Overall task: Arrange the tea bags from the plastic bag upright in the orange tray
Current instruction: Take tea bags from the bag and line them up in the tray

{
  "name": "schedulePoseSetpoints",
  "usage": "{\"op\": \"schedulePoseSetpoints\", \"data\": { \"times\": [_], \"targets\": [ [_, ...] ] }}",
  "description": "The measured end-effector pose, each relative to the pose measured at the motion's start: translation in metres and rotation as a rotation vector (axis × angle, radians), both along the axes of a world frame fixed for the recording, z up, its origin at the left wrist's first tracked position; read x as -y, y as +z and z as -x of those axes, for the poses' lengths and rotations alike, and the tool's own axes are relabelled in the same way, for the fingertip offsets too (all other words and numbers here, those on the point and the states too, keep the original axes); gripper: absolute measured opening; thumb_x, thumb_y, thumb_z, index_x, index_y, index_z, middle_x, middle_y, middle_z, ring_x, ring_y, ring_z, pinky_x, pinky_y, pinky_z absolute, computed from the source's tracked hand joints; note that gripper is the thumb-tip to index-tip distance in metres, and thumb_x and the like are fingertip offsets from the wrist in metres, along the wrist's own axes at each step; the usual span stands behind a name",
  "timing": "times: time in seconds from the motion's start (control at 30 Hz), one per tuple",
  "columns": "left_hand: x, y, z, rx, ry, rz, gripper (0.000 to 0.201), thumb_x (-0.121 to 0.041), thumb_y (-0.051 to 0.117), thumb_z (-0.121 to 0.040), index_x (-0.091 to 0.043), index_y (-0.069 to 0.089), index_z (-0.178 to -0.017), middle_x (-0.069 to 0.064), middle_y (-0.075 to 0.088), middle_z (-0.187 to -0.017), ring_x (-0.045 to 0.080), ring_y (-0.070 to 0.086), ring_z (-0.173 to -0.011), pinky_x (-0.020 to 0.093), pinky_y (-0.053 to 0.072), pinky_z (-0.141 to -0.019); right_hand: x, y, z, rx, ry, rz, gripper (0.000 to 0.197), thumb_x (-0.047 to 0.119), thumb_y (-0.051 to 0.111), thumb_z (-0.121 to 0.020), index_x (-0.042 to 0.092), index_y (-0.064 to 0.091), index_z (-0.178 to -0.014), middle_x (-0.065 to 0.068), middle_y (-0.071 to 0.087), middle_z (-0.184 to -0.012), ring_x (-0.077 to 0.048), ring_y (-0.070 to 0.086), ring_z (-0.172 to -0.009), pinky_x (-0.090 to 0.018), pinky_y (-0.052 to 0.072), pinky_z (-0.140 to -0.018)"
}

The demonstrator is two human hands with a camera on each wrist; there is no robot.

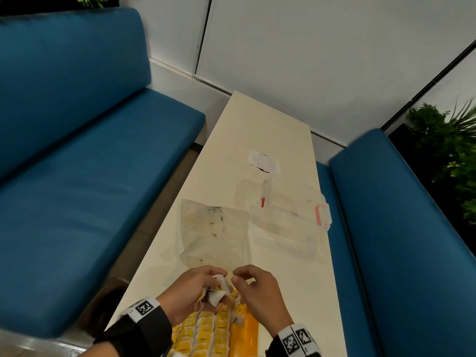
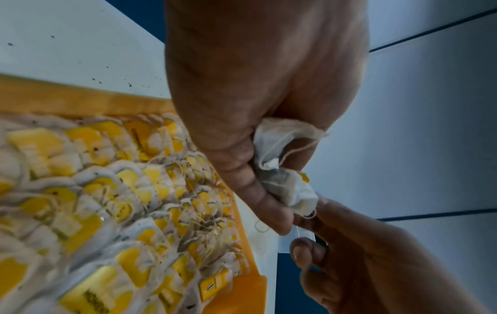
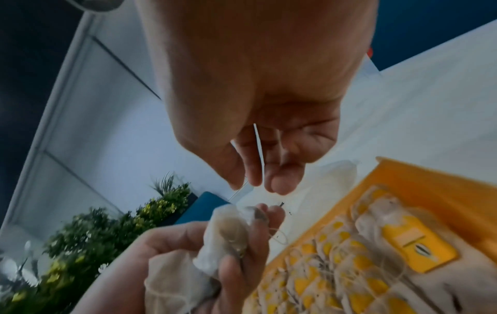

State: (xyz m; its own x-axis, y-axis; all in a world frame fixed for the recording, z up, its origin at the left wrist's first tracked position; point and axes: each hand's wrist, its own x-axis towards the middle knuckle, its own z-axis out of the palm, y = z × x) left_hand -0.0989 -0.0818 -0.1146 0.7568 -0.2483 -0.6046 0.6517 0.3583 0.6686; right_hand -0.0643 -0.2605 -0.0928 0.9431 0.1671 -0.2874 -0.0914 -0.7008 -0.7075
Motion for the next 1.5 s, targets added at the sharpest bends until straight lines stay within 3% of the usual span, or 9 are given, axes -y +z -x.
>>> {"op": "schedulePoseSetpoints", "data": {
  "times": [0.17,0.3,0.43,0.57,0.7,0.83,1.0,1.23,1.5],
  "targets": [
    [0.004,-0.002,-0.003,0.133,-0.155,-0.259,0.038,0.0,0.061,-0.087,-0.019,0.068,-0.119,0.02,0.074,-0.101,0.029,0.075,-0.083,0.044,0.062,-0.075,-0.003,0.003,-0.004,0.015,0.029,-0.071,0.009,0.028,0.07,-0.087,0.035,0.074,-0.086,0.014,0.072,-0.09,-0.002,0.065,-0.078,-0.026,0.055,-0.074],
    [0.003,-0.003,-0.003,0.288,-0.289,-0.512,0.05,-0.031,0.073,-0.069,-0.041,0.063,-0.117,-0.002,0.074,-0.092,0.014,0.072,-0.084,0.036,0.061,-0.08,-0.008,0.008,-0.006,-0.006,0.075,-0.071,0.009,0.026,0.075,-0.084,0.034,0.075,-0.088,0.011,0.073,-0.09,0.004,0.06,-0.07,-0.014,0.047,-0.067],
    [0.004,0.0,-0.006,0.384,-0.327,-0.603,0.047,-0.027,0.073,-0.078,-0.039,0.058,-0.121,-0.007,0.076,-0.094,0.005,0.071,-0.083,0.025,0.058,-0.077,-0.01,0.009,-0.008,-0.063,0.133,-0.055,0.016,0.019,0.079,-0.079,0.032,0.075,-0.087,0.01,0.072,-0.085,0.003,0.055,-0.062,-0.012,0.046,-0.065],
    [0.004,0.003,-0.009,0.405,-0.333,-0.607,0.044,-0.022,0.076,-0.08,-0.038,0.062,-0.117,-0.008,0.072,-0.091,-0.003,0.066,-0.075,0.015,0.05,-0.065,-0.006,0.007,-0.011,-0.064,0.112,-0.066,0.014,0.011,0.076,-0.08,0.025,0.077,-0.081,0.01,0.072,-0.078,0.002,0.06,-0.066,-0.015,0.049,-0.067],
    [0.002,-0.001,-0.01,0.338,-0.305,-0.552,0.043,-0.017,0.078,-0.079,-0.034,0.068,-0.117,-0.003,0.071,-0.101,0.008,0.068,-0.088,0.018,0.053,-0.07,0.0,0.004,-0.016,-0.033,0.025,-0.138,0.019,0.005,0.072,-0.08,0.024,0.074,-0.08,0.003,0.071,-0.075,-0.009,0.066,-0.071,-0.022,0.053,-0.067],
    [0.002,0.001,-0.01,0.18,-0.188,-0.309,0.031,-0.005,0.07,-0.089,-0.02,0.068,-0.116,0.011,0.076,-0.103,0.011,0.068,-0.071,0.026,0.05,-0.056,0.006,0.004,-0.016,-0.047,-0.042,-0.204,0.041,-0.003,0.062,-0.081,0.034,0.072,-0.093,0.002,0.061,-0.071,-0.03,0.068,-0.07,-0.032,0.057,-0.062],
    [0.004,0.0,-0.01,0.165,-0.126,-0.168,0.02,-0.023,0.074,-0.091,-0.018,0.077,-0.11,0.012,0.078,-0.101,0.018,0.067,-0.081,0.025,0.047,-0.06,0.008,0.01,-0.015,-0.075,-0.111,-0.274,0.027,-0.007,0.063,-0.084,0.018,0.074,-0.084,-0.008,0.063,-0.08,-0.022,0.069,-0.065,-0.032,0.058,-0.058],
    [0.01,-0.006,-0.013,0.397,-0.112,-0.54,0.016,-0.018,0.082,-0.081,-0.031,0.08,-0.09,-0.019,0.072,-0.082,-0.004,0.065,-0.079,0.013,0.05,-0.073,0.012,0.015,-0.017,0.002,-0.083,-0.145,0.015,0.01,0.075,-0.078,0.021,0.071,-0.069,0.0,0.072,-0.074,-0.012,0.068,-0.069,-0.027,0.056,-0.065],
    [0.001,-0.009,-0.008,0.378,-0.121,-0.536,0.027,-0.014,0.076,-0.086,-0.031,0.073,-0.106,-0.005,0.078,-0.087,-0.005,0.067,-0.087,0.014,0.044,-0.082,0.027,0.041,-0.025,0.05,0.058,0.04,0.012,0.012,0.079,-0.075,0.022,0.075,-0.068,0.003,0.067,-0.081,0.0,0.06,-0.076,-0.012,0.046,-0.068]
  ]
}}
